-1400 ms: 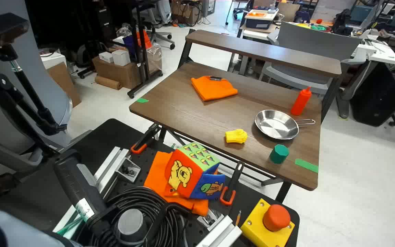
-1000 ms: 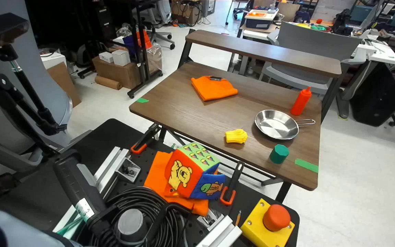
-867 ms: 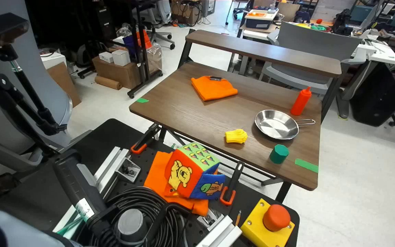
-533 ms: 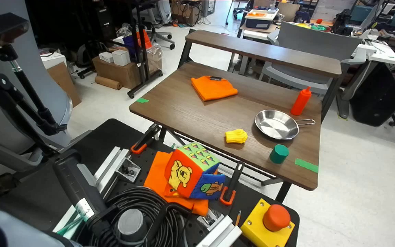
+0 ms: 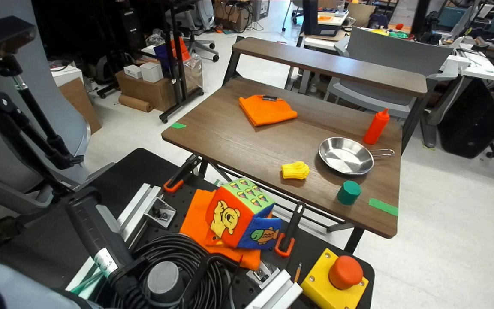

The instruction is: Put the green block on the pan

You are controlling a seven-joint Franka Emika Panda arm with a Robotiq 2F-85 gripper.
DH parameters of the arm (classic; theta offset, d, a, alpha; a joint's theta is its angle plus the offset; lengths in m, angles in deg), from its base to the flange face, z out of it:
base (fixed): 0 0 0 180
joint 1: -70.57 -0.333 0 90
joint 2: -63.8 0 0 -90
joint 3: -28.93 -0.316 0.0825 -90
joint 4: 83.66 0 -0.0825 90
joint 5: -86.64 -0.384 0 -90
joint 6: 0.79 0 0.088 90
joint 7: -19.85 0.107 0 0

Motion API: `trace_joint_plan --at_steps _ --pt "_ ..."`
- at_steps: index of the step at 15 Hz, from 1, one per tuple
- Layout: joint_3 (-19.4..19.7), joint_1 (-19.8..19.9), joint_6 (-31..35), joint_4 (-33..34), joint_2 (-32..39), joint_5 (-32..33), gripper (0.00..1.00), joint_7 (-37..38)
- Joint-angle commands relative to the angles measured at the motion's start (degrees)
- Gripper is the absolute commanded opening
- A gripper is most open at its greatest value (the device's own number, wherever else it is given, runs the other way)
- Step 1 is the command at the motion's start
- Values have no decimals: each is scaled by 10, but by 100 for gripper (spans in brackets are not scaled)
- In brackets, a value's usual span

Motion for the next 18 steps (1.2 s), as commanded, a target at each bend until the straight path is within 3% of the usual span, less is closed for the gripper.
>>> trace_joint_plan --at_steps 1,5,9,13,18 --pt "31 38 112 -8 76 43 100 -25" --pt "58 73 238 -16 163 59 100 -44" --pt "81 68 309 26 292 28 100 -77" --pt "90 43 330 89 419 -34 100 -116" --pt "62 38 297 187 539 -148 100 -195"
